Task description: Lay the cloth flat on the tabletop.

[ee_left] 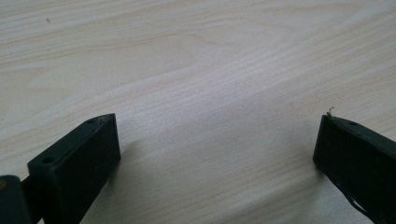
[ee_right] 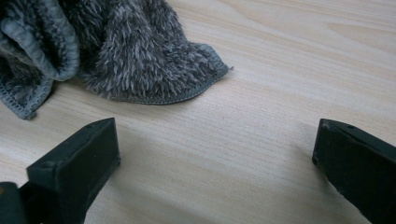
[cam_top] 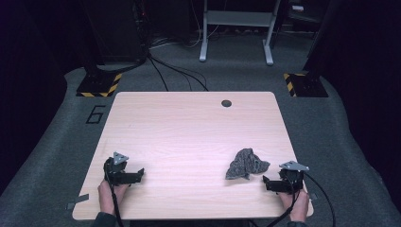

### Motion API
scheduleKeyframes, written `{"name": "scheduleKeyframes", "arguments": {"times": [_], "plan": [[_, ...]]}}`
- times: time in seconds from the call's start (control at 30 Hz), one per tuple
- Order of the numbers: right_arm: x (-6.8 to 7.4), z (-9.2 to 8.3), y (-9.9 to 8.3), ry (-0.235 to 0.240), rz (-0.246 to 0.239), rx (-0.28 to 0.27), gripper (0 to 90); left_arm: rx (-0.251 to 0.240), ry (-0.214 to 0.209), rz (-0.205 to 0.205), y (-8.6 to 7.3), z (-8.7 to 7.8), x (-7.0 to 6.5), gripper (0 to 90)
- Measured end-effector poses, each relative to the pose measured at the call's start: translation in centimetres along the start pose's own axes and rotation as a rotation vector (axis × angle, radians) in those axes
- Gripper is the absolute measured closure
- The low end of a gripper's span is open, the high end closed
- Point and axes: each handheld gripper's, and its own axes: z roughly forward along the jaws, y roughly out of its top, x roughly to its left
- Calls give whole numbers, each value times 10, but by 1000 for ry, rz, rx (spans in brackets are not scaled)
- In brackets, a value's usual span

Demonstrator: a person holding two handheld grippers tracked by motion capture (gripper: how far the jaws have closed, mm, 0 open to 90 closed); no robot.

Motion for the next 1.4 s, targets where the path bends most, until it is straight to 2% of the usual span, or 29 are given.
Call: {"name": "scheduleKeyframes", "arguments": {"times": [0.17, 0.57, 0.77, 0.87, 1.03, 1.1, 1.37, 1.4], "plan": [[0, 0, 0, -3, -11, 4, 5, -1, 0, 1, 0, 0, 0, 3], [0, 0, 0, -6, 1, 1, 10, -1, 0, 0, 0, 0, 0, 3], [-2, 0, 2, 2, -3, 17, 15, 0, 0, 0, 0, 0, 0, 3], [0, -1, 3, -9, 4, 21, 19, -1, -1, -1, 0, 0, 0, 3], [1, -5, 6, 16, 19, 1, 20, -1, 0, -1, 0, 0, 0, 3], [6, -9, 13, 23, -1, -18, 22, -1, 0, -1, 0, 0, 0, 3], [19, -15, 29, 74, -7, -40, 22, -1, 0, 0, 0, 0, 0, 3], [25, -16, 35, 97, -27, -54, 23, -1, 0, 0, 0, 0, 0, 3]]}}
